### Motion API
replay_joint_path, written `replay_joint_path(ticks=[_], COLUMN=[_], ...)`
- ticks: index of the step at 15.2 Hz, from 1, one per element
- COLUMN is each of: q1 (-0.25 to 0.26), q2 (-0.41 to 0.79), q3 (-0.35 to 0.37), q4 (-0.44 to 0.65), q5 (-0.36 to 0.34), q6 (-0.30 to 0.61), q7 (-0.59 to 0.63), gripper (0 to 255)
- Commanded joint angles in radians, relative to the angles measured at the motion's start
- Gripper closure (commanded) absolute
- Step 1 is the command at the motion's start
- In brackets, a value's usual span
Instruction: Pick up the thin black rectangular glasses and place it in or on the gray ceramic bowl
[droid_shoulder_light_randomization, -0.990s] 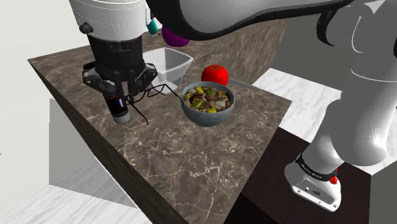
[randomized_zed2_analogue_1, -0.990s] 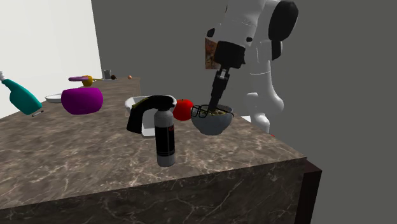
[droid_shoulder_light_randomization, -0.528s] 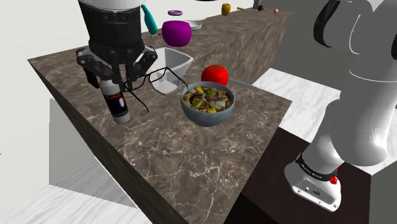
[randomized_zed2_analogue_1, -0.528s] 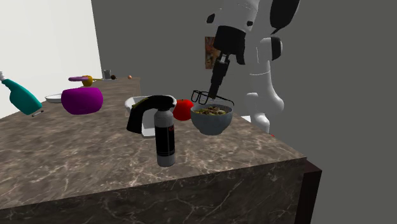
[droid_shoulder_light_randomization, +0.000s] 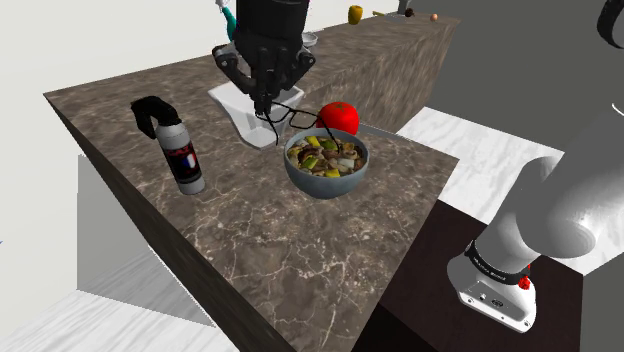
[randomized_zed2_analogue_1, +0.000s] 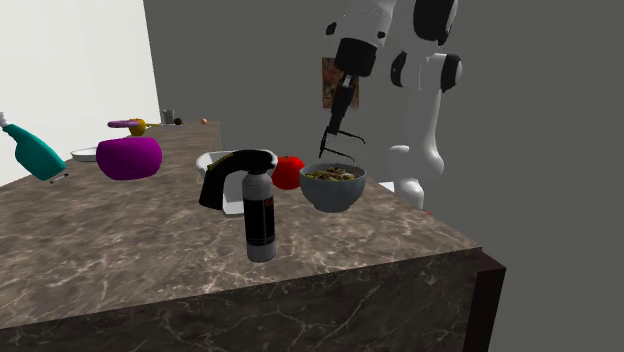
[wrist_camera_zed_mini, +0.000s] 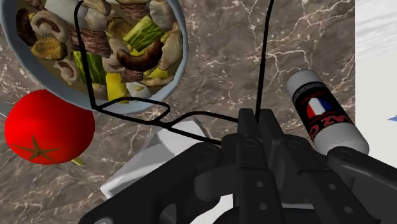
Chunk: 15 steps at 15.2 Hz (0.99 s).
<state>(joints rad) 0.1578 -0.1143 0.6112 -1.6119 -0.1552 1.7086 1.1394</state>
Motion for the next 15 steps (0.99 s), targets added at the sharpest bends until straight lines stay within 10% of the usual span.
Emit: replay_joint_path(ticks=[1,3,4,6,15], q1=[-0.014,-0.012,-0.012,-0.015,-0.020], q2=[-0.091,-0.084,-0.084,-0.230,-0.210], q3=[-0.040,-0.040,-0.040,-0.053,-0.045], q4=[-0.077,-0.068,-0.068,-0.238,-0.319], q5=[0.058,0.052,0.052,0.145,0.135], q6=[0.011,0.006,0.006,0.165,0.264], q7=[-0.059,-0.056,-0.056,0.142,0.149], gripper=[255,255,0,0,0])
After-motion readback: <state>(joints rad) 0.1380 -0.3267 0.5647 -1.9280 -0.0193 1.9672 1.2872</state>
